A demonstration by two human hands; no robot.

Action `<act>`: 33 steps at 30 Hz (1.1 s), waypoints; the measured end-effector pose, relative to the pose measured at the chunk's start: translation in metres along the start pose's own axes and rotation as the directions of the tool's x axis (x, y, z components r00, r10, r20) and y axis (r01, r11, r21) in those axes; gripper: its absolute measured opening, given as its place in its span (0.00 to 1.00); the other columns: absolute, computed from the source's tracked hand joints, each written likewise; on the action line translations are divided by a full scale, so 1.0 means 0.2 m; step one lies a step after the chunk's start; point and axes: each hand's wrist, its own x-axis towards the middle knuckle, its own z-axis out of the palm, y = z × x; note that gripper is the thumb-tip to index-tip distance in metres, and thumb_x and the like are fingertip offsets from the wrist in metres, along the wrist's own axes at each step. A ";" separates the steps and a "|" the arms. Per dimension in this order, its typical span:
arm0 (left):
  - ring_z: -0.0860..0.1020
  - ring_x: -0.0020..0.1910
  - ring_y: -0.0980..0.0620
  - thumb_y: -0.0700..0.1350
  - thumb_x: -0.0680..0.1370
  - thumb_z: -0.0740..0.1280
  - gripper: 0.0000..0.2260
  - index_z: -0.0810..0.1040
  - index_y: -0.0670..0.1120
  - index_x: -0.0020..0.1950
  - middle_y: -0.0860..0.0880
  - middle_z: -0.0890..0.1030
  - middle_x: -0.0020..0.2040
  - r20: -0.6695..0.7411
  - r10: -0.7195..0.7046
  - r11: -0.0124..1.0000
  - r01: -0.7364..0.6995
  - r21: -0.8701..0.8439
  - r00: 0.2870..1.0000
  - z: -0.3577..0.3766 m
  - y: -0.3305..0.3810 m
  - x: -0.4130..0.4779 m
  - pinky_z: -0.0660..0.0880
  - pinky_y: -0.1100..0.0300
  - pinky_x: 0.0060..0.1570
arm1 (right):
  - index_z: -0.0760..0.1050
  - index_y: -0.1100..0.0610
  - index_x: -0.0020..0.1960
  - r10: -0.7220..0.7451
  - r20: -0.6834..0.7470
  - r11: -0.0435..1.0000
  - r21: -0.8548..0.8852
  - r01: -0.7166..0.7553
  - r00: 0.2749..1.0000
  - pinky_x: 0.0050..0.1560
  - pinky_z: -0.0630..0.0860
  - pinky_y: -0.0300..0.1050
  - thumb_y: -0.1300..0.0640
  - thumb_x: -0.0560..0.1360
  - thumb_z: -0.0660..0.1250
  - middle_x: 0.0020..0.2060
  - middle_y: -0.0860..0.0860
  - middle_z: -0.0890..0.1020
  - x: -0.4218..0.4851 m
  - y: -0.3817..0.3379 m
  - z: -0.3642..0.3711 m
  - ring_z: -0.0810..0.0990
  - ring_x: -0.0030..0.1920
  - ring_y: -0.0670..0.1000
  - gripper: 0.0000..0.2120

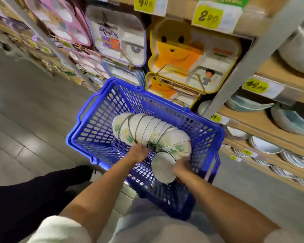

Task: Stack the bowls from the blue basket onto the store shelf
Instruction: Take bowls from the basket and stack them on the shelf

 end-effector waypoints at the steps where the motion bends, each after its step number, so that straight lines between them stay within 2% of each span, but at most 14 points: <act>1: 0.78 0.53 0.34 0.41 0.81 0.58 0.16 0.76 0.27 0.49 0.29 0.79 0.51 0.020 -0.014 0.999 0.013 0.041 1.000 0.01 -0.01 0.04 0.72 0.45 0.49 | 0.68 0.67 0.68 0.041 -0.016 0.999 0.014 -0.040 0.999 0.58 0.73 0.47 0.54 0.80 0.59 0.66 0.62 0.74 0.00 0.00 0.02 0.76 0.64 0.59 0.21; 3: 0.77 0.58 0.35 0.42 0.81 0.59 0.17 0.75 0.27 0.55 0.29 0.78 0.57 0.050 -0.026 0.992 0.019 0.127 0.998 0.02 -0.03 0.13 0.72 0.48 0.52 | 0.66 0.68 0.69 0.089 -0.040 0.996 0.009 -0.089 0.995 0.59 0.73 0.48 0.57 0.81 0.57 0.66 0.63 0.74 0.01 0.00 0.04 0.75 0.64 0.60 0.21; 5: 0.79 0.50 0.38 0.41 0.80 0.60 0.15 0.74 0.28 0.44 0.30 0.79 0.49 0.116 -0.005 0.972 -0.022 0.236 0.993 0.06 -0.06 0.21 0.74 0.52 0.43 | 0.69 0.68 0.67 0.091 -0.055 0.996 -0.013 -0.091 0.994 0.56 0.75 0.47 0.60 0.79 0.61 0.63 0.61 0.77 0.02 0.01 0.06 0.77 0.62 0.59 0.19; 7: 0.78 0.42 0.42 0.41 0.80 0.60 0.14 0.70 0.39 0.35 0.37 0.78 0.41 0.186 -0.039 0.956 -0.018 0.292 0.982 0.11 -0.09 0.29 0.73 0.61 0.34 | 0.73 0.66 0.64 0.117 -0.092 0.993 0.006 -0.116 0.989 0.54 0.75 0.46 0.61 0.78 0.61 0.61 0.61 0.78 0.03 0.02 0.10 0.78 0.61 0.59 0.16; 8: 0.77 0.42 0.44 0.41 0.80 0.61 0.11 0.73 0.41 0.38 0.40 0.78 0.43 0.223 -0.058 0.958 -0.008 0.285 0.973 0.13 -0.11 0.31 0.73 0.67 0.31 | 0.74 0.66 0.63 0.143 -0.097 0.990 0.015 -0.142 0.985 0.54 0.75 0.46 0.62 0.79 0.60 0.61 0.60 0.78 0.03 0.03 0.12 0.78 0.61 0.59 0.15; 9: 0.77 0.44 0.46 0.41 0.80 0.61 0.07 0.76 0.39 0.46 0.41 0.78 0.47 0.267 -0.068 0.956 -0.014 0.295 0.961 0.15 -0.12 0.33 0.74 0.68 0.35 | 0.74 0.65 0.63 0.183 -0.105 0.982 0.058 -0.178 0.978 0.55 0.74 0.47 0.63 0.79 0.58 0.61 0.60 0.78 0.03 0.03 0.15 0.77 0.61 0.59 0.15; 11: 0.76 0.58 0.43 0.43 0.81 0.61 0.17 0.72 0.35 0.66 0.37 0.76 0.59 0.335 -0.110 0.940 -0.011 0.340 0.936 0.21 -0.17 0.41 0.74 0.59 0.51 | 0.74 0.64 0.62 0.207 -0.165 0.975 0.117 -0.189 0.964 0.54 0.73 0.47 0.62 0.80 0.56 0.60 0.59 0.78 0.02 0.03 0.21 0.77 0.60 0.59 0.15; 13: 0.73 0.64 0.42 0.43 0.80 0.62 0.21 0.68 0.34 0.70 0.38 0.74 0.63 0.401 -0.118 0.945 -0.022 0.327 0.909 0.25 -0.18 0.43 0.71 0.56 0.53 | 0.75 0.63 0.62 0.240 -0.227 0.968 0.129 -0.215 0.944 0.53 0.73 0.47 0.61 0.81 0.53 0.60 0.58 0.79 0.02 0.02 0.25 0.77 0.59 0.58 0.15; 18: 0.78 0.57 0.41 0.40 0.77 0.63 0.19 0.70 0.33 0.66 0.35 0.76 0.62 0.409 -0.083 0.980 0.001 0.197 0.909 0.30 -0.16 0.45 0.73 0.57 0.43 | 0.76 0.63 0.61 0.321 -0.312 0.947 0.131 -0.295 0.894 0.56 0.76 0.48 0.68 0.79 0.55 0.60 0.58 0.79 0.00 -0.01 0.25 0.79 0.61 0.56 0.15; 21: 0.79 0.57 0.39 0.38 0.78 0.62 0.17 0.72 0.33 0.65 0.34 0.78 0.60 0.412 -0.028 0.983 -0.050 0.178 0.911 0.26 -0.12 0.41 0.78 0.53 0.50 | 0.75 0.63 0.63 0.322 -0.315 0.947 0.100 -0.306 0.893 0.56 0.76 0.50 0.68 0.79 0.57 0.61 0.59 0.78 -0.04 -0.04 0.23 0.78 0.61 0.57 0.15; 24: 0.78 0.51 0.41 0.41 0.78 0.61 0.16 0.73 0.33 0.63 0.38 0.78 0.54 0.399 0.032 0.934 -0.170 0.315 0.916 0.19 -0.08 0.36 0.75 0.57 0.40 | 0.72 0.63 0.65 0.294 -0.283 0.956 0.071 -0.286 0.913 0.58 0.76 0.51 0.65 0.77 0.60 0.63 0.60 0.76 -0.09 -0.05 0.17 0.76 0.63 0.59 0.17; 27: 0.78 0.52 0.41 0.43 0.78 0.62 0.16 0.74 0.34 0.61 0.39 0.78 0.54 0.409 0.091 0.865 -0.275 0.419 0.908 0.11 -0.07 0.31 0.74 0.55 0.43 | 0.73 0.64 0.64 0.244 -0.225 0.970 0.046 -0.240 0.943 0.56 0.77 0.51 0.65 0.76 0.60 0.62 0.61 0.77 -0.16 -0.05 0.10 0.78 0.61 0.60 0.17; 30: 0.77 0.44 0.46 0.44 0.78 0.62 0.15 0.76 0.35 0.59 0.44 0.78 0.45 0.425 0.158 0.803 -0.366 0.470 0.891 0.03 -0.06 0.24 0.71 0.59 0.38 | 0.73 0.64 0.63 0.197 -0.203 0.979 -0.009 -0.203 0.959 0.57 0.75 0.50 0.64 0.76 0.59 0.61 0.61 0.78 -0.26 -0.07 0.01 0.77 0.61 0.60 0.16; 33: 0.77 0.53 0.42 0.45 0.78 0.61 0.15 0.75 0.36 0.59 0.40 0.79 0.53 0.381 0.268 0.772 -0.434 0.464 0.885 -0.06 -0.04 0.19 0.70 0.57 0.44 | 0.74 0.66 0.57 0.158 -0.109 0.987 0.016 -0.157 0.981 0.48 0.79 0.47 0.65 0.77 0.58 0.55 0.62 0.81 -0.35 -0.11 -0.11 0.82 0.54 0.60 0.12</act>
